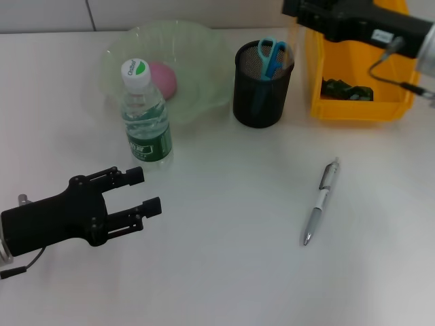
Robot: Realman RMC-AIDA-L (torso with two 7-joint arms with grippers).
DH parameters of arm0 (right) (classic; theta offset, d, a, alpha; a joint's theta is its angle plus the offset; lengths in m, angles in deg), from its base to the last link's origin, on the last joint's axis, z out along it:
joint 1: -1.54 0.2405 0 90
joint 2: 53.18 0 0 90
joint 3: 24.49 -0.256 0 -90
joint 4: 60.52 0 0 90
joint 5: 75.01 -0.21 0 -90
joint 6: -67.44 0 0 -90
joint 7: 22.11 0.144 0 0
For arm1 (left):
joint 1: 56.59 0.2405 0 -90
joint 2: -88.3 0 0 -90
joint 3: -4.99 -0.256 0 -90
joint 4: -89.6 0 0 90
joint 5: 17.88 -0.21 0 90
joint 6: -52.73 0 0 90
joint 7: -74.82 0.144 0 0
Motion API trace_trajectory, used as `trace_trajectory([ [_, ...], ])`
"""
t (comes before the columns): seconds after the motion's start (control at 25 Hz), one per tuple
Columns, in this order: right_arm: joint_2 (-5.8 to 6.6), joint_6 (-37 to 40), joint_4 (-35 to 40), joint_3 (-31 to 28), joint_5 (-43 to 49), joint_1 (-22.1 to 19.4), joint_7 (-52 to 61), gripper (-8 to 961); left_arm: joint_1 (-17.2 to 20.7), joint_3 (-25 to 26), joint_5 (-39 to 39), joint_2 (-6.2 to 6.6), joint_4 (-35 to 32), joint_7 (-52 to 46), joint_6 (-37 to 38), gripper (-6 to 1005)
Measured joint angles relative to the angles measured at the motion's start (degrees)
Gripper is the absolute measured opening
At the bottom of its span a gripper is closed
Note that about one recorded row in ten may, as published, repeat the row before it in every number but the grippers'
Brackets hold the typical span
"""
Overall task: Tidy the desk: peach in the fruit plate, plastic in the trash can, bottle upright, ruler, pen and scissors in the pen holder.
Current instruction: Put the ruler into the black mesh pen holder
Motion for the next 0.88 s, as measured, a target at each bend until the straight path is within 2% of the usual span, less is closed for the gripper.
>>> trace_trajectory([
  [0.08, -0.1, -2.3, -12.0, 0.0, -8.2, 4.6, -10.9, 439, -0.1, 0.0, -0.1, -0.1, -0.1, 0.0, 0.0, 718],
  [0.12, -0.1, -2.3, -12.0, 0.0, -8.2, 4.6, -10.9, 442, -0.1, 0.0, -0.1, -0.1, -0.1, 0.0, 0.0, 718],
  [0.2, -0.15, -4.1, -20.7, -0.1, -14.1, 8.5, -20.9, 449, 0.0, 0.0, -0.1, -0.16, -0.4, 0.0, 0.0, 718],
  [0.4, -0.3, -6.4, -23.5, -0.1, -16.0, 10.2, -24.8, 467, 0.1, 0.0, -0.1, -0.21, -0.4, 0.0, 0.0, 718],
  [0.88, -0.32, -10.3, -24.9, 1.4, -16.3, 11.0, -25.7, 509, 0.1, 0.0, -0.1, -0.16, -0.5, 0.0, 0.0, 718],
])
